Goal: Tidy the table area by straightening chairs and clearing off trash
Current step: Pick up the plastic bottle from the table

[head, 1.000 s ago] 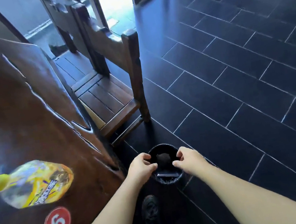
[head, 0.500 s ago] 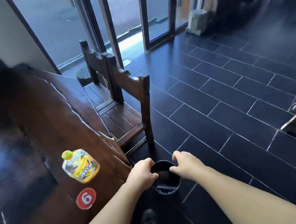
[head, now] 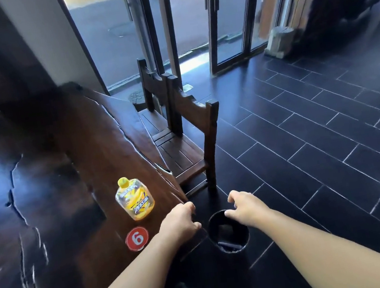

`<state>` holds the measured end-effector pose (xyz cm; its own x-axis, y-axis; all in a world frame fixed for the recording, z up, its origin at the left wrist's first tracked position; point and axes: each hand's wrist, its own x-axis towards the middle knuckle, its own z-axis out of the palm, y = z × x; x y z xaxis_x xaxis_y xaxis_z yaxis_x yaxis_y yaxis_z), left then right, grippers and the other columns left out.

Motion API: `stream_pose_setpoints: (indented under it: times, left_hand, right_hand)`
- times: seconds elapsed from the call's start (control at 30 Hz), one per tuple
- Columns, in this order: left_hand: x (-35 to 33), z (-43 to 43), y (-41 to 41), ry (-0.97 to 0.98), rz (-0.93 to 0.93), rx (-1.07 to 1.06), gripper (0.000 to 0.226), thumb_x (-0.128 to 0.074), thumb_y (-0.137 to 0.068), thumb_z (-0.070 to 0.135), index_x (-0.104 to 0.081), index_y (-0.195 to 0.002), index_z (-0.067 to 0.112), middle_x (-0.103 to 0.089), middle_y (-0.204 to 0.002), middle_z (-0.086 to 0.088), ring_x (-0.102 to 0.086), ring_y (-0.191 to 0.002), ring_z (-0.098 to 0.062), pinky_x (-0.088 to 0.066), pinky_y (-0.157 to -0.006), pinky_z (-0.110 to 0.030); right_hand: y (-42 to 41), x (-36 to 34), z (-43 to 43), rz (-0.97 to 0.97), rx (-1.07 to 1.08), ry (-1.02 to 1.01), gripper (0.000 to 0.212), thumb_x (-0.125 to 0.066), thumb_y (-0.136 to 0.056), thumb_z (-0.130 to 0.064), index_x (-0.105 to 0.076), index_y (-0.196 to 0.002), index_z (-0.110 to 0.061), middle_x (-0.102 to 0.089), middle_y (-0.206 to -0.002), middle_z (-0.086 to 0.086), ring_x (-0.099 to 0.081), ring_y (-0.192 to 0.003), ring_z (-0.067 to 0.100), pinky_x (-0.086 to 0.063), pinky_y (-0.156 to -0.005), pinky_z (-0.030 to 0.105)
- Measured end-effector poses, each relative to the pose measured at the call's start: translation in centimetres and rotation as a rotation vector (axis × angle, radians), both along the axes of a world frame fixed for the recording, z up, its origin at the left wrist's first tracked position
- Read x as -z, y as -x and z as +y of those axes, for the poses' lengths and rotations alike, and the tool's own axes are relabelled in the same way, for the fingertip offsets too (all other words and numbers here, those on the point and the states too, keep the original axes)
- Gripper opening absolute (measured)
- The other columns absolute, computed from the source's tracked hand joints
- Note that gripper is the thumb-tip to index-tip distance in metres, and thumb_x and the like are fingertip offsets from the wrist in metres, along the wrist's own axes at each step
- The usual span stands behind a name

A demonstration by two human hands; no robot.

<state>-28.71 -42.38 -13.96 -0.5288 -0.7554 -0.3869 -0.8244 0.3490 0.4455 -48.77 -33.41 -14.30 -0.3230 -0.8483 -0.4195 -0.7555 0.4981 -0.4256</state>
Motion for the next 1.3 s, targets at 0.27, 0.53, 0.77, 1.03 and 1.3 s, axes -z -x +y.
stream_pose_setpoints:
  times: [0.27,0.53,0.77,1.03,1.3]
  left_hand:
    - [0.1,-4.8,-7.4,0.001,-0.038,-0.112,0.052,-0.073,-0.082,0.039,-0.056,-0.126,0.020,-0.062,-0.121,-0.002,-0.061,-0.111,-0.023,-0.052,-0.093,-0.039]
    - [1.3,-8.9,-14.8,-0.044,-0.048,-0.211,0.043,-0.072,-0.078,0.039,-0.060,-0.117,0.023,-0.065,-0.114,0.000,-0.062,-0.105,-0.021,-0.054,-0.090,-0.040]
    - [1.7,-12.6,-18.0,-0.030,0.002,-0.306,0.059,-0.075,-0.082,0.047,-0.053,-0.129,0.019,-0.062,-0.122,-0.003,-0.060,-0.110,-0.019,-0.053,-0.089,-0.035]
    - [4.0,-15.8,-17.9,0.034,0.213,-0.339,0.091,-0.081,-0.074,0.052,-0.037,-0.148,0.023,-0.056,-0.133,-0.002,-0.060,-0.114,-0.017,-0.054,-0.092,-0.036]
    - [8.0,-16.1,-17.7,-0.038,0.331,-0.321,0.102,-0.083,-0.071,0.051,-0.029,-0.153,0.022,-0.042,-0.150,0.000,-0.047,-0.132,-0.016,-0.047,-0.103,-0.035]
  right_hand:
    - [-6.5,-0.8,-7.3,-0.021,-0.116,0.017,0.043,-0.065,-0.089,-0.043,-0.055,-0.123,-0.018,-0.058,-0.117,0.002,-0.057,-0.109,0.023,-0.049,-0.093,0.037]
    - [-13.3,-0.9,-12.9,-0.100,-0.139,0.068,0.048,-0.067,-0.090,-0.043,-0.053,-0.129,-0.020,-0.056,-0.117,-0.002,-0.055,-0.102,0.016,-0.046,-0.090,0.030]
    - [-15.7,-0.6,-16.3,-0.185,-0.068,0.123,0.063,-0.072,-0.088,-0.046,-0.046,-0.139,-0.021,-0.052,-0.128,0.003,-0.057,-0.108,0.016,-0.051,-0.096,0.037]
    - [-16.7,1.6,-19.4,-0.320,0.049,0.210,0.081,-0.077,-0.083,-0.049,-0.036,-0.149,-0.027,-0.041,-0.149,0.003,-0.048,-0.132,0.021,-0.046,-0.108,0.045]
    - [-18.4,5.1,-20.5,-0.478,0.131,0.233,0.079,-0.075,-0.081,-0.058,-0.041,-0.147,-0.032,-0.052,-0.140,-0.009,-0.052,-0.126,0.010,-0.046,-0.101,0.027]
